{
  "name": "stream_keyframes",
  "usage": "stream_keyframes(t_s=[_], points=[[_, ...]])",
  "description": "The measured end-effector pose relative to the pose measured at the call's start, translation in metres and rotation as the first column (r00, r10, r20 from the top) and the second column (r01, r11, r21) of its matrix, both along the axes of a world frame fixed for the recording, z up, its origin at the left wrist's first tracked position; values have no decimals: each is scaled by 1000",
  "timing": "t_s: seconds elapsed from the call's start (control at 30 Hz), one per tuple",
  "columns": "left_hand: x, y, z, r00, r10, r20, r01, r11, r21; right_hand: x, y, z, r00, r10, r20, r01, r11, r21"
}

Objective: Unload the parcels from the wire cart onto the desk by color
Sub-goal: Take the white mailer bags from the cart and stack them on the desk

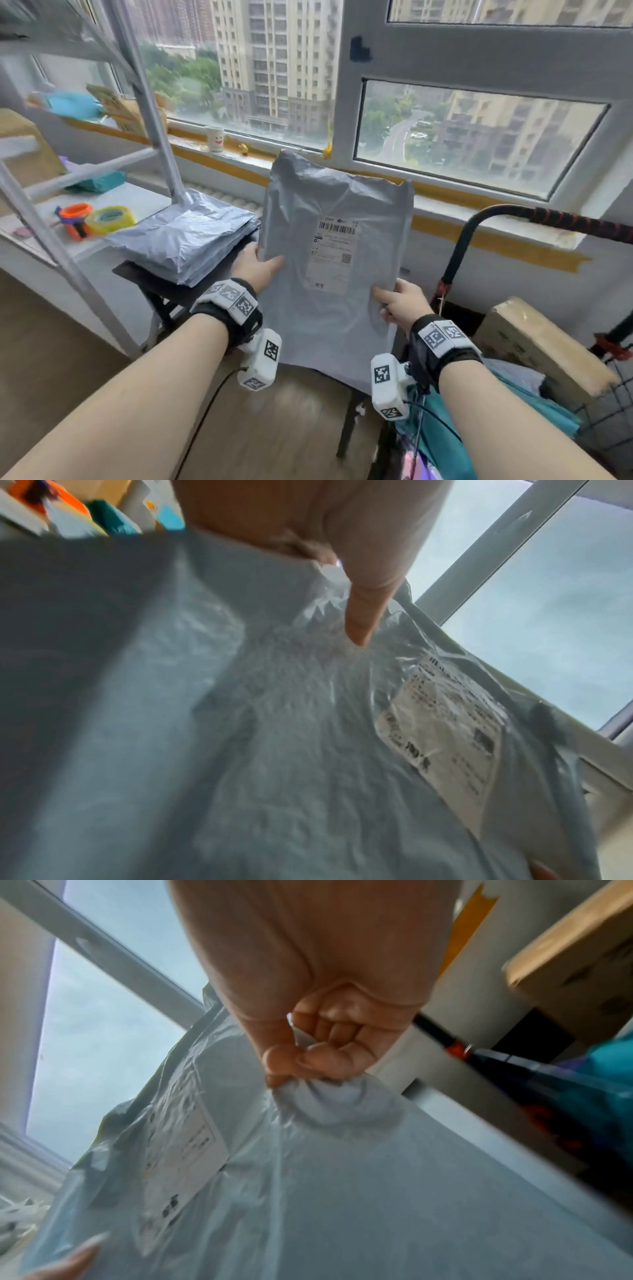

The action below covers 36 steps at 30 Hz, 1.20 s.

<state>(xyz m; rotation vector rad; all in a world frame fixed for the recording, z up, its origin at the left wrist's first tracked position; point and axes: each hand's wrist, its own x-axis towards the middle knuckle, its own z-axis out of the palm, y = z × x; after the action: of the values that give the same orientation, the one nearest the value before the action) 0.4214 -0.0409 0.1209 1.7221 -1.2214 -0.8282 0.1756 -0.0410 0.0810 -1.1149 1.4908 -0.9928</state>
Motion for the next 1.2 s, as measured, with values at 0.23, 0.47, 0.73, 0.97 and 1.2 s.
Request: stream_keyframes(t_s=[0.23,0.47,0.73,0.97,1.2], points=[[158,-43,-10,979,96,179,-99,995,7,154,-49,-11,999,-5,45,5,1000,8],[273,-83,-9,958,146,247,-154,988,13,278,-89,-4,999,-9,36,10,1000,-15],[354,-142,-13,945,239,223,-243,970,-9,355,-165,14,995,-25,98,23,999,26],[409,-219,-13,911,280,304,-282,959,-38,411,-245,10,963,-82,255,52,991,122],[445,-275,-53,913,194,360,-259,955,143,443,-279,-17,986,9,165,-80,898,433]])
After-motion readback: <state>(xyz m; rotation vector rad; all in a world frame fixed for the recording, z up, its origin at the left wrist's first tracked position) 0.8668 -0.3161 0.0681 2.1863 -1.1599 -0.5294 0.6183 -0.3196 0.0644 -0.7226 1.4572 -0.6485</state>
